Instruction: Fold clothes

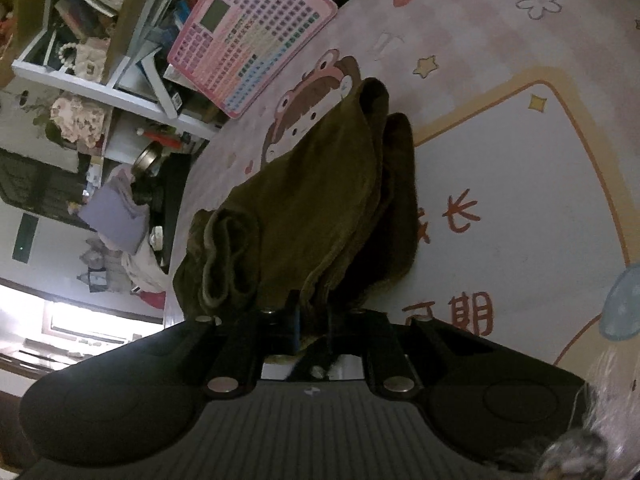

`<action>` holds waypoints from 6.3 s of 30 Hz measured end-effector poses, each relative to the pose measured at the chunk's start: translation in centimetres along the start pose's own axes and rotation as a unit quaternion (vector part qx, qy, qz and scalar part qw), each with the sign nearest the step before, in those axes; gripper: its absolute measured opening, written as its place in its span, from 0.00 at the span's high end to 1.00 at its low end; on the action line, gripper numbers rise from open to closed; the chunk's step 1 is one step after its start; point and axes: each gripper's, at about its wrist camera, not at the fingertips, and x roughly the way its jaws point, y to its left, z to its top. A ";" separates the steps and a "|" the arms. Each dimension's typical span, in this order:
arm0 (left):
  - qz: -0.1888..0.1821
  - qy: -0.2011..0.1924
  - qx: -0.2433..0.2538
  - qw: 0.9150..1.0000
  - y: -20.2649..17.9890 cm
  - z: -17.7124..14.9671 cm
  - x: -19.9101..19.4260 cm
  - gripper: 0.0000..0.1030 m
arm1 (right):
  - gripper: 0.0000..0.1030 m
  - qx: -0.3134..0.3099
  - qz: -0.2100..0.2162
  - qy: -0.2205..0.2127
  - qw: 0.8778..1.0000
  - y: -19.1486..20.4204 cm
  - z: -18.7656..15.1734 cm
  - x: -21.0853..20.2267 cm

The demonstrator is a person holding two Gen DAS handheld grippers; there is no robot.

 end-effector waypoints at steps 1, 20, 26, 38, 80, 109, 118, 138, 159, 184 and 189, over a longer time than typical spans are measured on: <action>-0.005 0.002 -0.005 1.000 0.2 -0.1 0.0 0.94 | 0.76 0.003 -0.006 -0.002 1.000 -0.2 0.1 -0.1; -0.095 -0.023 -0.291 0.952 8.4 -0.7 -1.6 0.95 | 0.33 0.164 0.054 -0.033 0.985 -5.8 2.9 -0.1; -0.095 -0.018 -0.273 0.957 7.5 -1.0 -2.6 0.95 | 0.33 0.210 0.080 -0.022 0.974 -6.7 3.5 1.8; -0.126 -0.051 -0.296 0.946 7.5 -2.7 -5.9 0.95 | 0.82 0.231 0.051 -0.053 0.970 -5.4 4.8 3.0; -0.195 -0.090 -0.469 0.857 31.1 -21.4 -4.7 0.48 | 0.51 -0.074 -0.165 -0.187 0.966 16.9 -6.9 11.3; -0.227 -0.040 -0.424 0.876 33.1 -22.9 -0.2 0.25 | 0.36 0.024 -0.166 -0.174 0.970 14.2 -10.4 13.3; -0.276 0.023 -0.454 0.847 32.0 -23.3 2.9 0.27 | 0.34 0.090 -0.118 -0.143 0.979 12.3 -9.7 14.8; -0.302 0.060 -0.425 0.852 28.3 -22.3 -0.9 0.61 | 0.70 -0.167 -0.226 -0.112 0.953 15.6 -12.5 12.4; -0.269 0.027 -0.421 0.866 27.5 -20.7 -1.4 0.73 | 0.75 -0.160 -0.188 -0.113 0.962 16.0 -11.6 12.4; -0.236 -0.029 -0.428 0.872 29.5 -24.4 -6.0 0.72 | 0.75 -0.245 -0.196 -0.135 0.940 21.4 -15.2 14.5; -0.232 -0.035 -0.435 0.869 29.9 -24.9 -6.3 0.72 | 0.75 -0.257 -0.195 -0.132 0.937 22.1 -15.4 15.0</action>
